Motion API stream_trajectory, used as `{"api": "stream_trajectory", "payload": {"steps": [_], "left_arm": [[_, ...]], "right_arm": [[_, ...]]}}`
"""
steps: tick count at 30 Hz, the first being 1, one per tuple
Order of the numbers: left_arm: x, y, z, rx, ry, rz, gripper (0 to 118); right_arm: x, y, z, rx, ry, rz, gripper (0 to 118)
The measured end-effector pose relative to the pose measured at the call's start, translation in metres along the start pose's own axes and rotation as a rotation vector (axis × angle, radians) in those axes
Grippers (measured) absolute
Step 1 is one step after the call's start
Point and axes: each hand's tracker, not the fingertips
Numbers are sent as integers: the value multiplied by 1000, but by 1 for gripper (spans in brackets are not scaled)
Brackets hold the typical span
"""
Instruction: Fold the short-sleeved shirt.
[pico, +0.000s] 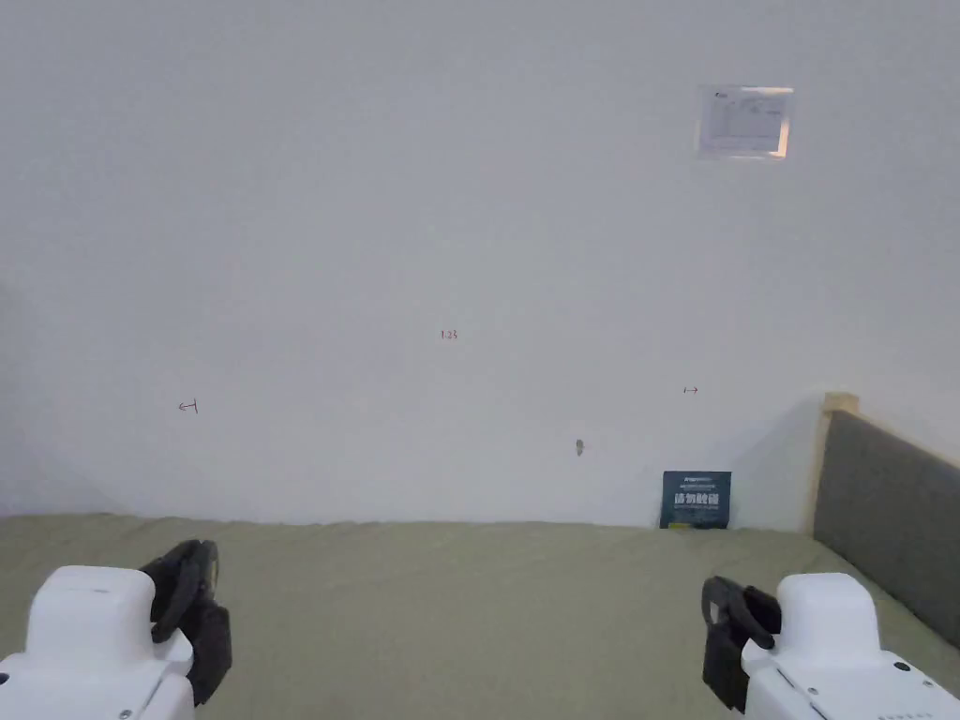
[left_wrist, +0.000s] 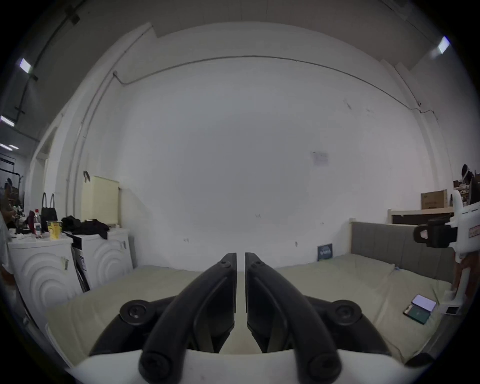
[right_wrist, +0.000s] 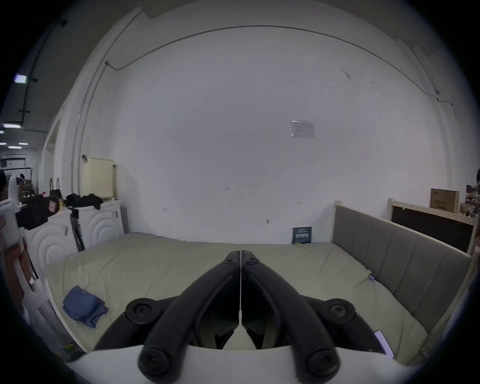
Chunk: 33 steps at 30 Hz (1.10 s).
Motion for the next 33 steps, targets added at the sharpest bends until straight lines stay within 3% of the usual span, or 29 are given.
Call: {"api": "stream_trajectory", "payload": {"steps": [3, 8, 18, 20, 24, 25, 28, 31, 33], "left_arm": [[3, -15, -3, -23, 10, -36, 5], [7, -23, -9, -88, -13, 20, 5], [15, -23, -11, -92, -34, 4, 6], [17, -23, -13, -84, -34, 0, 16], [20, -22, -14, -93, -35, -21, 53], [21, -22, -14, -93, -35, -20, 66], [22, -22, -15, -92, -41, -11, 89], [24, -24, -16, -104, -51, -11, 118], [24, -25, -16, -94, -50, -9, 118]], "right_arm": [[-7, -8, 1, -21, -69, 81, 1], [-5, -10, 2, -7, -10, -5, 1], [-11, -15, -3, -24, -9, 13, 3], [-12, -15, -4, -22, -7, 15, 6], [-15, -13, -5, -21, 0, 25, 37], [-17, -12, -5, -21, 0, 32, 50], [-20, -12, -6, -20, -6, 50, 86], [-22, -12, -6, -25, -8, 65, 107], [-25, -12, -7, -28, -24, 80, 114]]}}
